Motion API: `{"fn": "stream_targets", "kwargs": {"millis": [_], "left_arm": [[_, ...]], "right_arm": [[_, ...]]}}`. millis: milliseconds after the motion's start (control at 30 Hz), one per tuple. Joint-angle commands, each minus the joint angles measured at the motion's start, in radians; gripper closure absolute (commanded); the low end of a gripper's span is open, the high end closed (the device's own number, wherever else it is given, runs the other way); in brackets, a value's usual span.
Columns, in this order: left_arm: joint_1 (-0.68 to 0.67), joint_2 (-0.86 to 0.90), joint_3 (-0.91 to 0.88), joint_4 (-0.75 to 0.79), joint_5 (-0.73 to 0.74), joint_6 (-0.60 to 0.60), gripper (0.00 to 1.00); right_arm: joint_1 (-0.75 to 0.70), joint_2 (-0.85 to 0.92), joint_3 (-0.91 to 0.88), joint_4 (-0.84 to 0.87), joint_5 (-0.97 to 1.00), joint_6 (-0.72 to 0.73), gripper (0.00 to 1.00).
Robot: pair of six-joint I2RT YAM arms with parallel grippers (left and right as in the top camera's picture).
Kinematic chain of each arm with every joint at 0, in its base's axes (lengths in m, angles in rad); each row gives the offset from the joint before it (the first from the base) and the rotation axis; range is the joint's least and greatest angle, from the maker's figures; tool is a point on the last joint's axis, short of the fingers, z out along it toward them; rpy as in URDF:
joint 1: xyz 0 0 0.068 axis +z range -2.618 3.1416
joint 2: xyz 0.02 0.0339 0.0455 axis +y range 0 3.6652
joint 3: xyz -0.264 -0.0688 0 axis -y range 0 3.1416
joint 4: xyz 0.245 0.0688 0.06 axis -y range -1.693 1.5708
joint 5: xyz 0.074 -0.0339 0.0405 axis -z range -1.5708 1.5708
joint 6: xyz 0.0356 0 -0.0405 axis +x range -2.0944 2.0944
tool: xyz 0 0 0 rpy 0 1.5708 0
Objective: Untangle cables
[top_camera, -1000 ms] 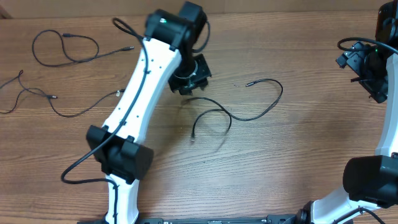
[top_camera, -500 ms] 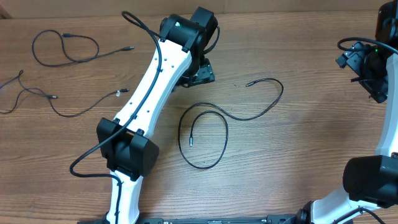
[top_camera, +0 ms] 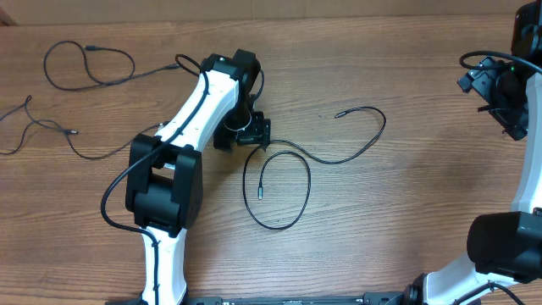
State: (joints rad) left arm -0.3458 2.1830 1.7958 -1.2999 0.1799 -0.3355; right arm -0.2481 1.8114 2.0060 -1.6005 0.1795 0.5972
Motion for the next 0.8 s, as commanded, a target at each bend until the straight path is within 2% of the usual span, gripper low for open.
{"fn": "stream_targets", "kwargs": {"millis": [0,133,300,433,567,667,767], "left_arm": [[-0.017,0.007,-0.074,0.053,0.052,0.039,0.24],[-0.019,0.007,-0.148,0.123,-0.061,-0.015,0.25],[-0.019,0.007,-0.249,0.168,-0.049,-0.029,0.32],[-0.025,0.007,-0.284,0.178,-0.045,-0.039,0.48],[-0.030,0.007,-0.285,0.183,-0.045,-0.039,0.79],[-0.030,0.007,-0.285,0.187,-0.046,-0.050,0.96],[-0.030,0.007,-0.279,0.172,-0.045,-0.049,0.96]], "right_arm": [[-0.001,-0.002,-0.004,0.002,0.000,-0.004,0.00],[-0.001,-0.002,-0.004,0.002,0.000,-0.004,0.00],[-0.001,-0.002,-0.004,0.002,0.000,-0.004,0.00],[-0.001,-0.002,-0.004,0.002,0.000,-0.003,0.00],[-0.001,-0.002,-0.004,0.002,0.000,-0.004,0.00],[-0.001,-0.002,-0.004,0.002,0.000,-0.003,0.00],[-0.001,-0.002,-0.004,0.002,0.000,-0.003,0.00]]}}
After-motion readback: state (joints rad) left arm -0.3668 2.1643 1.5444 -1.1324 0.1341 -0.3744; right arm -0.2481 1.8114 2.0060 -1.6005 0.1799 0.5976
